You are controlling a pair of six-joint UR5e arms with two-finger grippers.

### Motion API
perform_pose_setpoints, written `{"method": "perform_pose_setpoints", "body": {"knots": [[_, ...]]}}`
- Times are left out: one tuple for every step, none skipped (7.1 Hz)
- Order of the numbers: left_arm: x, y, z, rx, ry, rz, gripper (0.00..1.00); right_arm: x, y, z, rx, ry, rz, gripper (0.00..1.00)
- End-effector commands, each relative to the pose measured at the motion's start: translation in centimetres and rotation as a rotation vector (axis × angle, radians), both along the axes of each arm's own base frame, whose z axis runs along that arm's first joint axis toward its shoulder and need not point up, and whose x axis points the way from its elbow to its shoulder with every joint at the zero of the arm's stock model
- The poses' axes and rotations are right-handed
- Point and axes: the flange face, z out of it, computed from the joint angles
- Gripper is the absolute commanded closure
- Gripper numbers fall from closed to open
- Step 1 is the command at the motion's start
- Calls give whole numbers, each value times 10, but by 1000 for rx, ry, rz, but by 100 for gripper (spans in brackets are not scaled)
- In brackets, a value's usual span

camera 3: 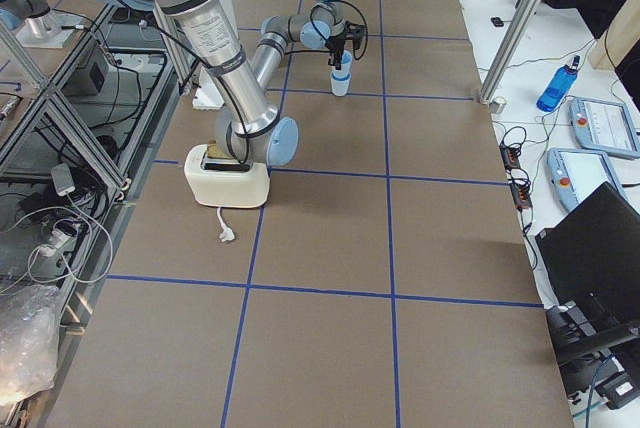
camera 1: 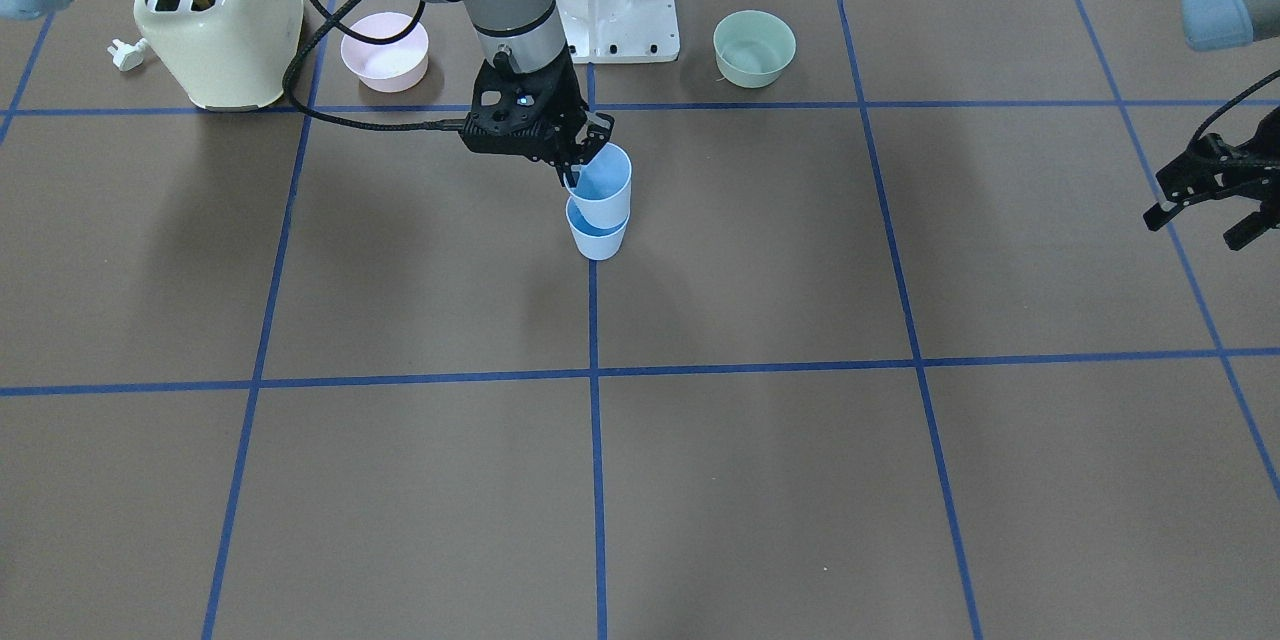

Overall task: Stack blue cups with both arms
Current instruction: 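Open the right gripper to release the stacked cup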

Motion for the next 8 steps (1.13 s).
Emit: {"method": "perform_pose_setpoints", "body": {"knots": [[0, 0, -1, 0, 3, 1, 2, 1, 1, 6, 3, 6, -5, 100], [0, 0, -1, 0, 3, 1, 2, 5, 3, 9, 5, 6, -8, 100], [0, 0, -2, 2, 3, 1, 2, 6, 3, 8, 7, 4, -7, 100], [1, 0, -1, -1, 2, 2, 2, 6, 3, 4, 0, -3, 3, 100], [1, 0, -1, -1, 2, 2, 2, 6, 3, 5, 5, -2, -1, 83], [1, 0, -1, -1, 2, 2, 2, 6, 2, 7, 9, 2, -4, 29], [0, 0, -1, -1, 4, 2, 2, 6, 2, 6, 13, 2, 1, 3], [0, 1, 0, -3, 2, 1, 2, 7, 1, 5, 17, 3, 8, 1]]}}
